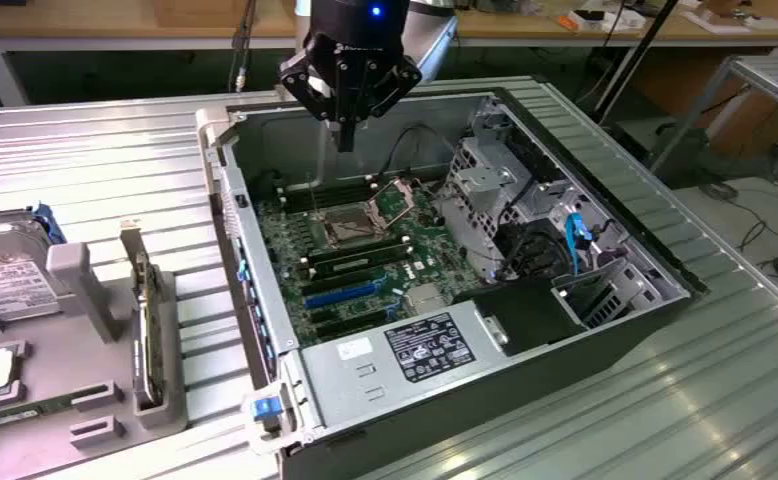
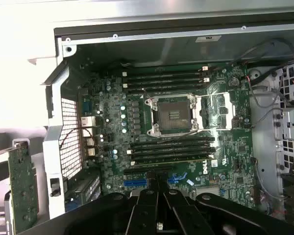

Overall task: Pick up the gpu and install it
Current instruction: 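Reach for the gpu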

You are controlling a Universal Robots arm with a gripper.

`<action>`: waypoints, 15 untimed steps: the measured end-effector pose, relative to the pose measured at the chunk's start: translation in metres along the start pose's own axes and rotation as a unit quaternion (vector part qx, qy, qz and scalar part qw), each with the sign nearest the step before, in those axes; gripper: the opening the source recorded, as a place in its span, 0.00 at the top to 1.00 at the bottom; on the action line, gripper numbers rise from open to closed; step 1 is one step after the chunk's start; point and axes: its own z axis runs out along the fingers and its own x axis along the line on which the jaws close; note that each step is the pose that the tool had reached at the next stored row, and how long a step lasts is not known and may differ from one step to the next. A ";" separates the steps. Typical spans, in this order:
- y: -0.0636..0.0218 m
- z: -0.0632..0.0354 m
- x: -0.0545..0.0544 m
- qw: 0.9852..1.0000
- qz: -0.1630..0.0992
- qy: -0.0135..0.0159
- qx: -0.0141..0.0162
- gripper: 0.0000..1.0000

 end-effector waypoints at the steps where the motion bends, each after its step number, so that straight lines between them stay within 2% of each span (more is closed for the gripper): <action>1: 0.0000 0.0000 0.000 1.000 0.000 0.000 0.000 0.89; 15: -0.0001 0.0000 0.001 1.000 0.000 0.000 0.000 0.89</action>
